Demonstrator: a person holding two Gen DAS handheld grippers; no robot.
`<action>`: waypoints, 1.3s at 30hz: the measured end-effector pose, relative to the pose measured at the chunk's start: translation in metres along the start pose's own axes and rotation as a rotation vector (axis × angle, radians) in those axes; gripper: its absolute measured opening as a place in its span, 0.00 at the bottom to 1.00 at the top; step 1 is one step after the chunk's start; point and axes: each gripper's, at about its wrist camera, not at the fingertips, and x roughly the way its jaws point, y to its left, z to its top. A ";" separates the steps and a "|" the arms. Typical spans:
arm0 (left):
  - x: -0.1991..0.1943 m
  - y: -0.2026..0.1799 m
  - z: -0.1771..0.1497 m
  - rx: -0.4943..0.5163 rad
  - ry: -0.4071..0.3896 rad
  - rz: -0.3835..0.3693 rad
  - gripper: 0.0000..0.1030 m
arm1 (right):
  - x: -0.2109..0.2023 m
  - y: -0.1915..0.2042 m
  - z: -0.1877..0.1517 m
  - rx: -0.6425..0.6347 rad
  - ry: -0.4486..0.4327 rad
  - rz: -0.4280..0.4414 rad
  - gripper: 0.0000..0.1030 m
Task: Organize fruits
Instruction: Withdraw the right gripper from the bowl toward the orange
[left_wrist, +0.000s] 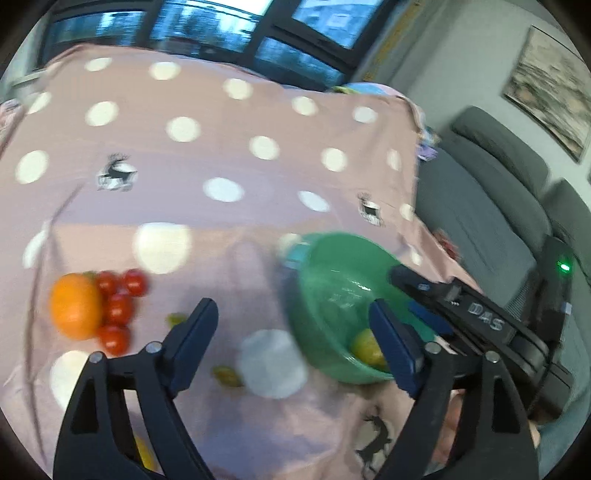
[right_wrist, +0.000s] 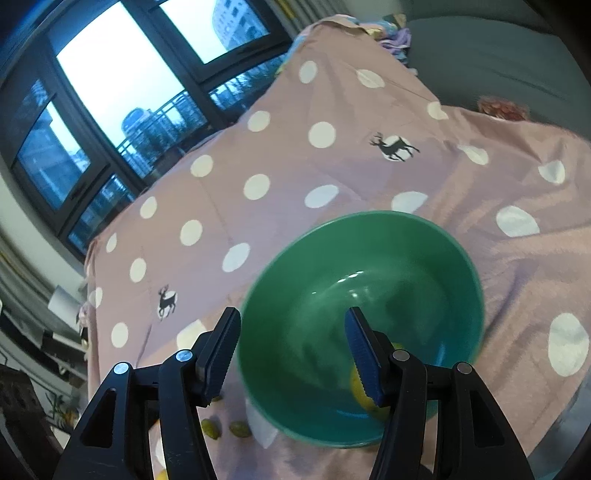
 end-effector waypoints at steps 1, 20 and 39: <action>-0.002 0.006 -0.001 -0.016 -0.005 0.029 0.86 | 0.000 0.004 -0.001 -0.012 0.000 0.003 0.59; -0.048 0.087 -0.008 -0.248 -0.088 0.348 0.97 | 0.014 0.078 -0.029 -0.185 0.017 0.081 0.77; -0.041 0.123 -0.018 -0.304 -0.011 0.446 0.98 | 0.035 0.107 -0.050 -0.258 0.056 0.025 0.88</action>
